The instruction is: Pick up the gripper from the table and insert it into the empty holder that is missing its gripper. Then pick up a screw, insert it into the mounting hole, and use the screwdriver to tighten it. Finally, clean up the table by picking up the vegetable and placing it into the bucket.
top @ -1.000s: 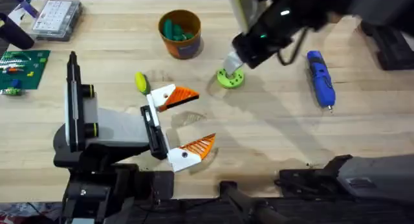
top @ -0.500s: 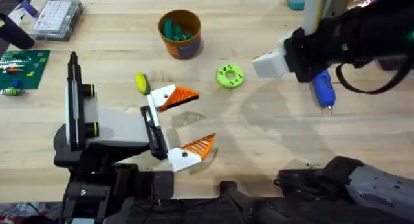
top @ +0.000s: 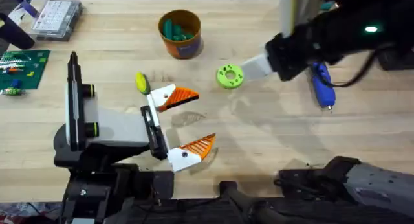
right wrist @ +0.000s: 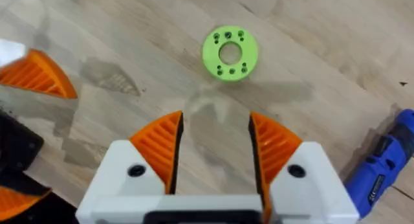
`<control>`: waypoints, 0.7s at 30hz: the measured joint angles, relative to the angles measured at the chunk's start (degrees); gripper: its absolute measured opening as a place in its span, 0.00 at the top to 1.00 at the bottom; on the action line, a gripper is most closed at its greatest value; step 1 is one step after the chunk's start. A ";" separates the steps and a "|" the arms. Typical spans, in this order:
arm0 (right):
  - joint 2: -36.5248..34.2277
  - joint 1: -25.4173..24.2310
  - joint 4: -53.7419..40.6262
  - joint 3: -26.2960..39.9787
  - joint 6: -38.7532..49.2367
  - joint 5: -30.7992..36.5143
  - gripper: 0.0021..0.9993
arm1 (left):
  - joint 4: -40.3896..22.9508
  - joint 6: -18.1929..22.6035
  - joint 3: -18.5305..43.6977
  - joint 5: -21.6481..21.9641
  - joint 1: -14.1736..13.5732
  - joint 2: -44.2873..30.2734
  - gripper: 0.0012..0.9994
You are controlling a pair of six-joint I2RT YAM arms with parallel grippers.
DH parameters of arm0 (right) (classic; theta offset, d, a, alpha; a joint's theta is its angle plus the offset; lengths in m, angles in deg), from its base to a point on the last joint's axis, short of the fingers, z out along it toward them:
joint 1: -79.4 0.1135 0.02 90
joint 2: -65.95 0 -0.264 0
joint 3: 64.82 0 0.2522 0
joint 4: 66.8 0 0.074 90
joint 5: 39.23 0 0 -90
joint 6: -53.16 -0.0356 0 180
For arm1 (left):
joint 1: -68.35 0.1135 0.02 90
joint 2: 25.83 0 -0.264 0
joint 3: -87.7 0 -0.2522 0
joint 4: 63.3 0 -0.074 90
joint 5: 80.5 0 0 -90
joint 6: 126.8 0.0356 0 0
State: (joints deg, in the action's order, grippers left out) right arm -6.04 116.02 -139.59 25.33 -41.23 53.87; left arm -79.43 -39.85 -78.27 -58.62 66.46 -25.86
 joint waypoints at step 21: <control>-26.58 -0.77 13.03 2.81 2.06 -0.43 0.40 | 0.00 0.00 0.00 0.43 0.00 0.00 0.01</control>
State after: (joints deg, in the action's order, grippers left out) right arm -32.62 115.25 -126.57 28.13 -39.18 53.44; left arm -79.43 -39.85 -78.27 -58.18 66.46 -25.86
